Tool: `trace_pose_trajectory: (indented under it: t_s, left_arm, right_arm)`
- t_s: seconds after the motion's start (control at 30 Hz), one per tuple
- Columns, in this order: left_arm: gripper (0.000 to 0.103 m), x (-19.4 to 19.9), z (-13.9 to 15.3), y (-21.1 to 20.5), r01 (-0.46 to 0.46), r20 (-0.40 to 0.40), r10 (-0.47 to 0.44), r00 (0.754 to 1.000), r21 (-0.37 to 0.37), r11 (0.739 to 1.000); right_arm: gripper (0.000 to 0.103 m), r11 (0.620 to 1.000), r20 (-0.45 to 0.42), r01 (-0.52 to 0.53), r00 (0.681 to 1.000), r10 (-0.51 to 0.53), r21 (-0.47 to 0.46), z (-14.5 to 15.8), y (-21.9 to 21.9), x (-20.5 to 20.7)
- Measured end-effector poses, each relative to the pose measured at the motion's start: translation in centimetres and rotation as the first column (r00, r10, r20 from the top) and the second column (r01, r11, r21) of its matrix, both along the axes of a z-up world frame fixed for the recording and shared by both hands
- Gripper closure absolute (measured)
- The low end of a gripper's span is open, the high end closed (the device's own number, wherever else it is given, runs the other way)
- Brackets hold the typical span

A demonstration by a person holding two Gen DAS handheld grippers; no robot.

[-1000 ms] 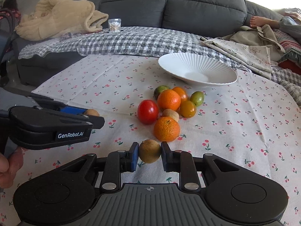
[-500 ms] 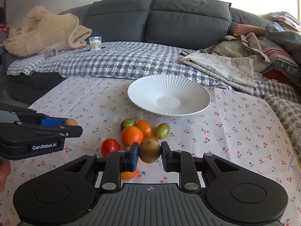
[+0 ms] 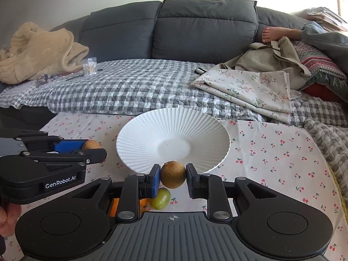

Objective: Organize fruits
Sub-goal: 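Carry both brown fruits in both tools over the white bowl, then open both tools to drop the brown fruits into the bowl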

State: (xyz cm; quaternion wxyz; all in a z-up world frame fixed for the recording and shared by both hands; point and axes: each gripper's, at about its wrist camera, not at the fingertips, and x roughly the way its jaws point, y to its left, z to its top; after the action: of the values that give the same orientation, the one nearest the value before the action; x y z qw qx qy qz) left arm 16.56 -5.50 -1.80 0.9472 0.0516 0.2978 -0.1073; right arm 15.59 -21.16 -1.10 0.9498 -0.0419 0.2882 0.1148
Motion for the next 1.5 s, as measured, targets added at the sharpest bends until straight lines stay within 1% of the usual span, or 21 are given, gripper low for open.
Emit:
trace_pose_trajectory:
  t_s: [0.13,0.23,0.3,0.5,0.63,0.77,0.8,0.87,0.9,1.07,1.17,1.2,1.23,1.3,1.4,1.47,1.5]
  left_arm:
    - [0.08,2.0,-0.5,-0.8,0.012,-0.002,-0.012,1.0,-0.011,1.0]
    - [0.08,3.0,-1.1,-1.6,0.026,-0.001,-0.026,1.0,0.021,0.999]
    - [0.08,3.6,-1.6,-1.9,0.028,-0.008,-0.028,1.0,0.027,0.999]
    - [0.08,4.8,-2.7,-1.8,0.031,-0.024,-0.03,0.999,0.03,0.999]
    - [0.08,4.9,-3.5,-2.0,0.031,-0.033,-0.03,0.999,0.046,0.998]
    - [0.079,5.1,-3.4,-1.7,0.016,-0.036,-0.016,0.999,0.023,1.0]
    - [0.079,5.1,-3.4,-1.5,0.013,-0.039,-0.013,0.999,0.011,1.0]
    - [0.076,5.1,-3.2,-1.3,0.009,-0.039,-0.009,0.999,0.0,1.0]
    - [0.073,5.1,-3.0,-1.2,0.004,-0.037,-0.004,0.999,0.001,1.0]
    - [0.072,4.6,-2.3,-0.1,-0.016,-0.041,0.014,0.999,-0.036,0.999]
    - [0.069,4.1,-1.8,0.6,-0.03,-0.042,0.029,0.999,-0.045,0.999]
    - [0.066,3.9,-1.7,0.8,-0.036,-0.042,0.034,0.999,-0.046,0.998]
    - [0.059,3.7,-1.5,1.0,-0.042,-0.042,0.04,0.998,-0.048,0.998]
    - [0.051,3.1,-1.1,1.4,-0.051,-0.037,0.05,0.998,-0.049,0.997]
    - [0.044,2.0,-0.5,1.9,-0.058,-0.034,0.056,0.998,-0.045,0.997]
    - [0.036,1.2,0.0,2.3,-0.062,-0.038,0.059,0.997,-0.059,0.996]
    - [0.03,0.9,0.2,2.5,-0.064,-0.04,0.062,0.997,-0.064,0.996]
  right_arm:
    - [0.08,1.0,-0.006,0.0,1.0,0.0,-0.004,-0.6,0.0,2.0]
    - [0.08,1.0,-0.019,-0.001,1.0,0.001,-0.012,-1.2,0.1,3.3]
    - [0.08,1.0,-0.028,-0.001,1.0,0.001,-0.016,-1.7,0.2,3.9]
    - [0.08,0.999,-0.032,-0.022,0.999,0.021,-0.028,-2.4,0.6,4.8]
    - [0.08,0.999,-0.041,-0.031,0.999,0.03,-0.032,-2.9,0.9,5.2]
    - [0.079,0.999,-0.046,-0.027,0.999,0.026,-0.019,-3.1,0.9,5.3]
    - [0.077,1.0,-0.047,-0.026,0.999,0.026,-0.014,-3.0,0.8,5.2]
    - [0.076,1.0,-0.044,-0.022,0.999,0.022,-0.005,-2.7,0.7,5.1]
    - [0.076,1.0,-0.04,-0.018,0.999,0.018,-0.001,-2.4,0.6,5.1]
    - [0.076,1.0,-0.029,0.013,0.999,-0.013,0.024,-1.4,-0.4,4.6]
    - [0.075,0.999,-0.032,0.019,0.999,-0.018,0.031,-0.8,-0.9,4.1]
    - [0.071,0.999,-0.028,0.018,0.999,-0.017,0.034,-0.5,-1.0,3.8]
    - [0.066,0.999,-0.022,0.019,1.0,-0.018,0.041,-0.2,-1.1,3.4]
    - [0.062,0.998,-0.017,0.015,1.0,-0.014,0.059,0.5,-1.3,2.8]
    - [0.05,0.996,-0.01,0.017,1.0,-0.016,0.082,1.5,-1.6,1.7]
    - [0.043,0.996,-0.011,0.009,1.0,-0.008,0.088,2.0,-1.6,0.9]
    - [0.037,0.996,-0.01,0.007,1.0,-0.006,0.092,2.2,-1.6,0.4]
